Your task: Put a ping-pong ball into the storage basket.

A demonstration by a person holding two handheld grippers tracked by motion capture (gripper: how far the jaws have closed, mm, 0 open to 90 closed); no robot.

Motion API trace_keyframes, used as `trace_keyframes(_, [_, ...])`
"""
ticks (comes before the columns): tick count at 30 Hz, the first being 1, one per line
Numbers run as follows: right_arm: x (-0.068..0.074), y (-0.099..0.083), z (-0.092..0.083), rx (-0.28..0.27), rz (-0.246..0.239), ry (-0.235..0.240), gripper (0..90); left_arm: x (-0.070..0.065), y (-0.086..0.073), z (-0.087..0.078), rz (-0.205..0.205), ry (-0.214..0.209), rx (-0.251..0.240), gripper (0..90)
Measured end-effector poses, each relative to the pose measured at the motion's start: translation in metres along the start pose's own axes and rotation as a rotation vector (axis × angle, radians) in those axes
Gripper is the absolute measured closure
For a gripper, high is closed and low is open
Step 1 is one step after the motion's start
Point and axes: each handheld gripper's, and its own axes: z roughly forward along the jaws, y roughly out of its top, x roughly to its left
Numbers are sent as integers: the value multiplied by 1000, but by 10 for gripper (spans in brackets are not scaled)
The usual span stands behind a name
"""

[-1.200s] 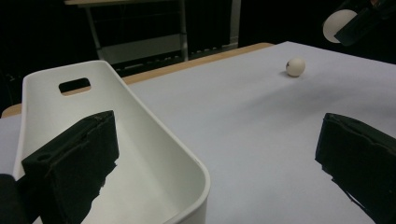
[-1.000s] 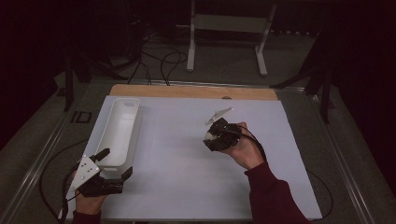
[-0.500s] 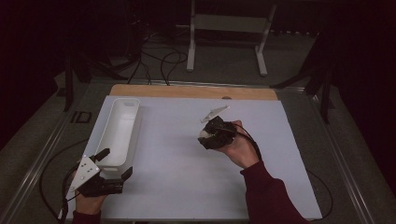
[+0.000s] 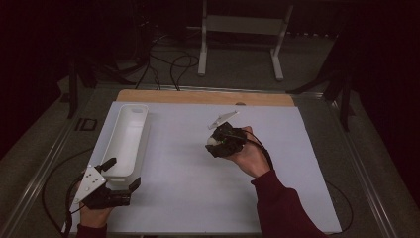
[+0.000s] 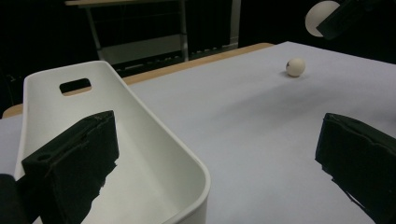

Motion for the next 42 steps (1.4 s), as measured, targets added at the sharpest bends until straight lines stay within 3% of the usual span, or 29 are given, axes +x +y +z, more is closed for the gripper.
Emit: trace_keyframes(42, [10,22,10,-58,-8,43,506,-2,0,1,4,-5,4,0])
